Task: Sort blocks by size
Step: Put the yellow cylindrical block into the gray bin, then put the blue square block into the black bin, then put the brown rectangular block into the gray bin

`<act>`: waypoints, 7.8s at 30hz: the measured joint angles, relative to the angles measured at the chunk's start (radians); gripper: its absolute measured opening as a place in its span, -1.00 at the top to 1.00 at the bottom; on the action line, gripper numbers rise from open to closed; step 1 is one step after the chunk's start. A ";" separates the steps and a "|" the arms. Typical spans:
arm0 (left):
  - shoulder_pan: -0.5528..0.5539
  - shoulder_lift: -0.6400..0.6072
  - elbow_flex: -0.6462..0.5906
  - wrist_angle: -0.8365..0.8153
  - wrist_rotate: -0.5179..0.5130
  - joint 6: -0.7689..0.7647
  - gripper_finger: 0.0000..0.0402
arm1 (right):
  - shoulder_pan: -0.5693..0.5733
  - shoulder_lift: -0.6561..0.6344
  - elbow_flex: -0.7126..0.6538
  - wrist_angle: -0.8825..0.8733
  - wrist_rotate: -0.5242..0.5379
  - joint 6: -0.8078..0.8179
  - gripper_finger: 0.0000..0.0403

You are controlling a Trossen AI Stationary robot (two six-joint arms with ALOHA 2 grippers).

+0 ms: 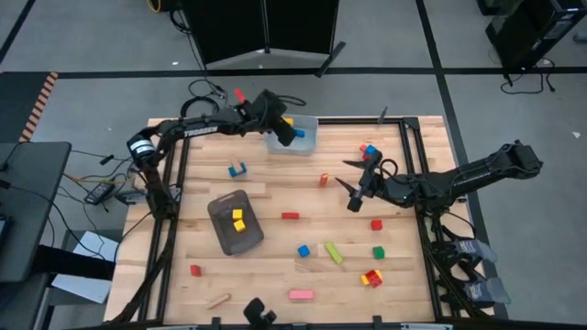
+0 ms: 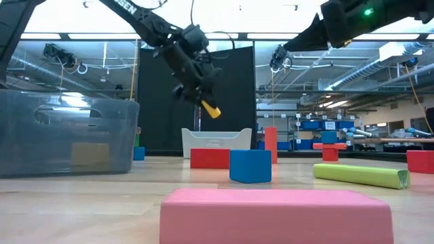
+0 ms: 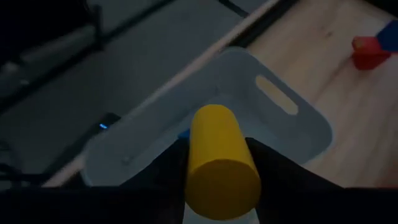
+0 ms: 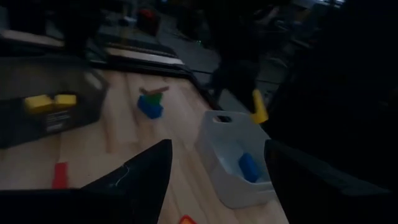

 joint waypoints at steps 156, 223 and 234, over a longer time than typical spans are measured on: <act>-1.049 -0.664 0.000 -0.382 -0.744 -0.299 -0.43 | -0.106 1.150 0.761 0.467 -0.924 0.132 0.02; -1.460 0.236 0.005 -0.560 0.075 -1.087 0.44 | -0.152 0.412 -0.041 0.916 -0.544 0.004 -0.21; -1.452 0.148 0.117 -0.758 -0.207 -1.007 0.67 | -0.152 0.412 -0.041 0.916 -0.518 -0.022 -0.19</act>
